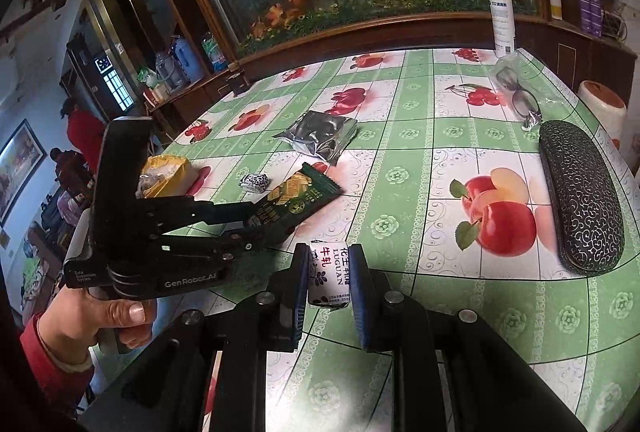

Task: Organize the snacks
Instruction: 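Carry the green pack and white packet into the tray and open both tools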

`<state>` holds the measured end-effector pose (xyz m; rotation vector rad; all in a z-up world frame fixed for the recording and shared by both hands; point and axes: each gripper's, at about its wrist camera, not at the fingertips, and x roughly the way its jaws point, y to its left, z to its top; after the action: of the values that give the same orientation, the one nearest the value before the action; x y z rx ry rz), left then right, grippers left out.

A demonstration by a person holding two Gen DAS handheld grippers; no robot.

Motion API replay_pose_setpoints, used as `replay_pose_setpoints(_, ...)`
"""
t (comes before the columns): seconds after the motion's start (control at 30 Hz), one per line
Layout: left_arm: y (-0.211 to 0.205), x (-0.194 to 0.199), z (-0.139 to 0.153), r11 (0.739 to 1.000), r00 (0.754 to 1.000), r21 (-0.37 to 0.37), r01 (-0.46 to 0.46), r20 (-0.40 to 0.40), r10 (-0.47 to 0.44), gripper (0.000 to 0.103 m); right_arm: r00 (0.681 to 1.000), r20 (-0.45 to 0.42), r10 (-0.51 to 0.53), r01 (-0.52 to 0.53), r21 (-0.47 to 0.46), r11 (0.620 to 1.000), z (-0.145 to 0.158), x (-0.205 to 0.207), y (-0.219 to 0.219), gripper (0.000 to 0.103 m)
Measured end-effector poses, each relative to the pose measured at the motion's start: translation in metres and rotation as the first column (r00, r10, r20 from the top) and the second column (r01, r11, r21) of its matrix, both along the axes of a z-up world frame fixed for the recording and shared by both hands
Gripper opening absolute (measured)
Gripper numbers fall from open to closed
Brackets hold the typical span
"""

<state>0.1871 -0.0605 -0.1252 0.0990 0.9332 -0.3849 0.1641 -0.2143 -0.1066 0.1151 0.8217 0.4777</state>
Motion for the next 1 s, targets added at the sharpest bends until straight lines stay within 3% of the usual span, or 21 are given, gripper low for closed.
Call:
replay_pose_setpoints(0.47,0.063,-0.055,0.036,0.984,0.98,-0.06,-0.167,0.101,0.172,0.043,0.997,0.032,0.071,-0.07,-0.012,0.997,0.012,-0.013,0.04,0.02)
replay_pose_setpoints(1.0,0.172,-0.127,0.064,0.919,0.902,-0.104,-0.381,0.176,0.394,0.043,0.958,0.077,0.278,-0.276,-0.036,0.961,0.031,-0.036,0.158,0.02)
